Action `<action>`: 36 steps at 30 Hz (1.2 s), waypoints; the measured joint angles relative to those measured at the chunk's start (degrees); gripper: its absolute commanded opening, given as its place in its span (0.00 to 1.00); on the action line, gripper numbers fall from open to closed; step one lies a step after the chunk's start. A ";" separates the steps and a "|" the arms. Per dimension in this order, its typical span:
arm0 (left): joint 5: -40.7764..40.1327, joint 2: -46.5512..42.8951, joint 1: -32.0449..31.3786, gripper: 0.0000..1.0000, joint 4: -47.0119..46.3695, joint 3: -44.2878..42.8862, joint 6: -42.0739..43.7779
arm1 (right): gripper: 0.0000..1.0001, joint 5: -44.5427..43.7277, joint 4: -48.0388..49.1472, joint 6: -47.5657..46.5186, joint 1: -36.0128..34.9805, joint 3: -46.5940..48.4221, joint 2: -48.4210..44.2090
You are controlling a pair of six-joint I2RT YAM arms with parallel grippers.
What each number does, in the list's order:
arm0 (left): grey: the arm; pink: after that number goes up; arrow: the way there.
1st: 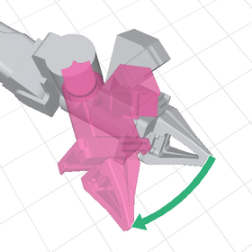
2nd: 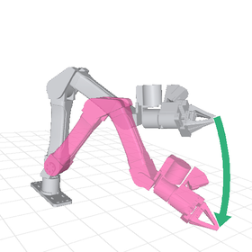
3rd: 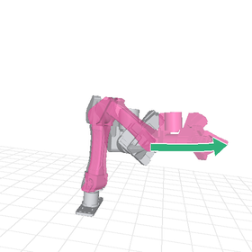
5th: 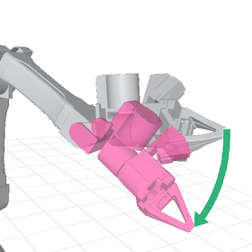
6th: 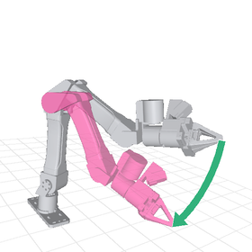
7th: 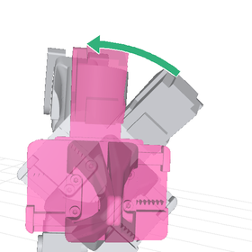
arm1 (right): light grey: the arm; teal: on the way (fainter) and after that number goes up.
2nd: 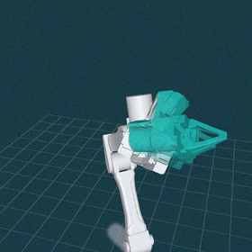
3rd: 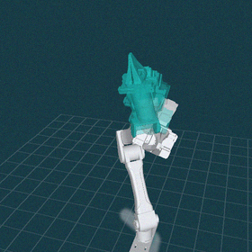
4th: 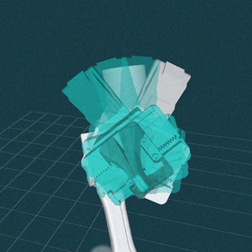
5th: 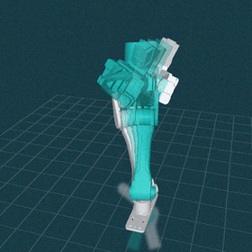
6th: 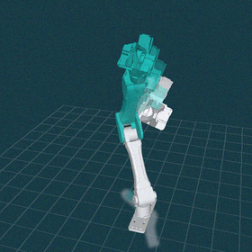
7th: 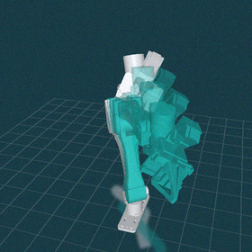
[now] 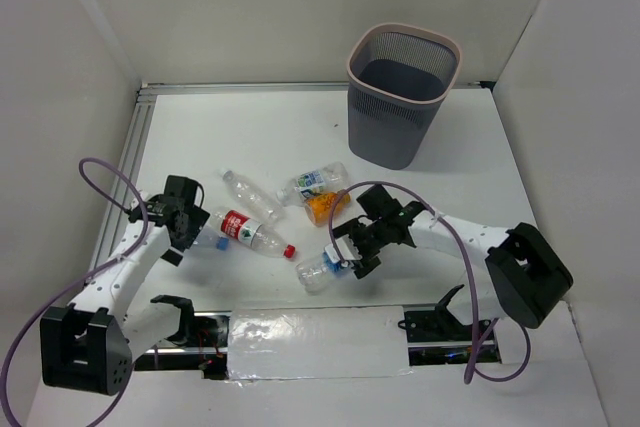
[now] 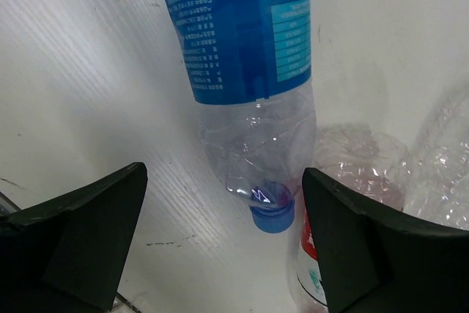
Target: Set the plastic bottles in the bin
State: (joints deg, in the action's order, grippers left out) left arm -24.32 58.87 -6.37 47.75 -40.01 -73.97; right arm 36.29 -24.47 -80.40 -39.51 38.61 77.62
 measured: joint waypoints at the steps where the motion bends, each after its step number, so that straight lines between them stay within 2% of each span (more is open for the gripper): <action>1: 0.02 0.61 0.42 1.00 0.00 0.02 0.00 | 0.77 -0.22 0.20 -0.52 0.00 -0.50 0.42; 6: 0.44 3.41 2.82 1.00 -1.62 0.33 0.79 | 0.67 -0.52 0.74 -2.19 0.02 -1.95 1.60; 10: 1.31 5.35 4.42 1.00 -4.52 0.59 3.56 | 0.51 -0.50 0.92 -2.78 0.02 -1.95 1.70; 13: 2.03 7.54 5.38 1.00 -7.17 0.66 6.05 | 0.34 -0.48 0.61 -3.06 0.02 -1.81 1.70; 16: 2.36 10.01 5.60 1.00 -9.16 0.66 7.96 | 0.19 0.20 -3.65 -3.30 0.20 0.24 1.97; 20: 2.80 12.79 5.99 1.00 -10.56 0.66 9.44 | 0.17 5.07 -12.04 -2.67 0.33 9.46 2.16; 25: 3.72 13.73 6.14 1.00 -13.07 0.79 9.64 | 0.17 12.31 -12.92 5.97 0.33 24.26 0.09; 26: 3.89 13.97 6.14 1.00 -13.66 0.79 9.70 | 0.16 13.31 -12.66 8.20 0.33 24.92 0.00; 28: 4.11 14.99 6.14 0.95 -15.02 0.79 9.77 | 0.16 15.13 -9.51 14.64 0.74 31.58 -0.79; 29: 4.15 15.65 6.14 0.85 -15.52 0.79 9.79 | 0.16 15.52 -7.41 17.86 0.94 33.51 -0.85; 31: 4.33 17.31 6.14 0.73 -16.39 0.79 10.08 | 0.16 15.10 -0.76 25.79 2.01 37.66 -0.79; 33: 4.55 17.59 6.14 0.61 -17.33 0.59 10.73 | 0.16 12.68 5.49 32.92 3.80 42.36 -0.04; 35: 4.79 17.77 6.14 0.56 -18.05 0.61 10.86 | 0.16 8.79 11.30 39.28 5.86 47.93 1.92; 36: 4.85 17.73 6.14 0.48 -18.23 0.66 10.91 | 0.16 6.45 13.81 42.23 7.26 51.69 3.50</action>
State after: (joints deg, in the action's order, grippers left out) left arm -19.46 76.60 -0.23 29.52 -39.35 -63.07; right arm 42.74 -10.66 -38.17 -32.25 90.30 81.12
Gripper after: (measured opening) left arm 0.800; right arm 0.681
